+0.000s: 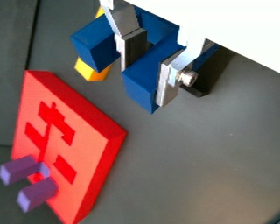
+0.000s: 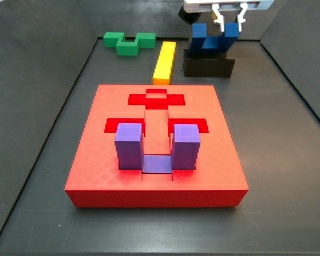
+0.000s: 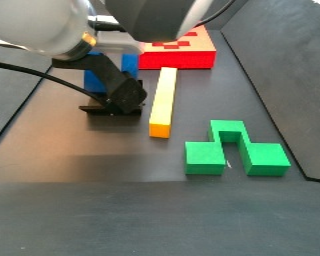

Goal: Pick up the blue object. Move up. Place the blue object on the fixture. Regrasp the blue object. Move to above the board. Insert the blue object.
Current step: Place the blue object on the fixture, then regrasp the blue object.

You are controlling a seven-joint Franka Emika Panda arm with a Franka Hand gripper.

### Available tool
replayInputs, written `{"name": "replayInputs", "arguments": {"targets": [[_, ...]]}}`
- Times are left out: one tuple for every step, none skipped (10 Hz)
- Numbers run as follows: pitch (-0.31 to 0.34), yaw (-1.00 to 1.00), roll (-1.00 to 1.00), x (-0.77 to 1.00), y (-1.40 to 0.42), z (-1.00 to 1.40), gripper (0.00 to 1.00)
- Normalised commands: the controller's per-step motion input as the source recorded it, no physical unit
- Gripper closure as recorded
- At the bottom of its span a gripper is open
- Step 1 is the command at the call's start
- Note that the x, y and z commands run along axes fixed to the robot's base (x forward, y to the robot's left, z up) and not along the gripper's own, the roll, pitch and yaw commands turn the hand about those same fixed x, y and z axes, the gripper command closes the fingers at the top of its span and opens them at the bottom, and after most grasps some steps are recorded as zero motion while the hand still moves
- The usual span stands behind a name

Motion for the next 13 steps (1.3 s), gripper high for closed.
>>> {"name": "replayInputs", "arguments": {"targets": [[0.134,0.00,0.22,0.12,0.05,-0.28,1.00],[0.011,0.09,0.03,0.02,0.05,-0.30,1.00],[0.000,0.13,-0.04,0.00,0.04,-0.30,1.00],[0.000,0.07,-0.12,0.00,0.00,-0.20,1.00],[0.000,0.00,0.00,0.00,0.00,-0.05,1.00],[0.000,0.00,0.00,0.00,0.00,0.00,1.00],[0.000,0.00,0.00,0.00,0.00,0.00,0.00],[-0.043,0.00,0.35,0.17,0.03,0.50,0.00],[-0.057,0.00,0.50,0.00,0.09,0.64,0.00],[-0.020,0.00,0.69,-0.01,0.02,0.78,0.00],[0.000,0.00,1.00,0.00,-0.01,0.47,0.00],[0.000,0.00,1.00,0.00,-0.14,0.13,0.00],[0.000,0.00,1.00,0.06,-0.17,0.03,0.00]]}}
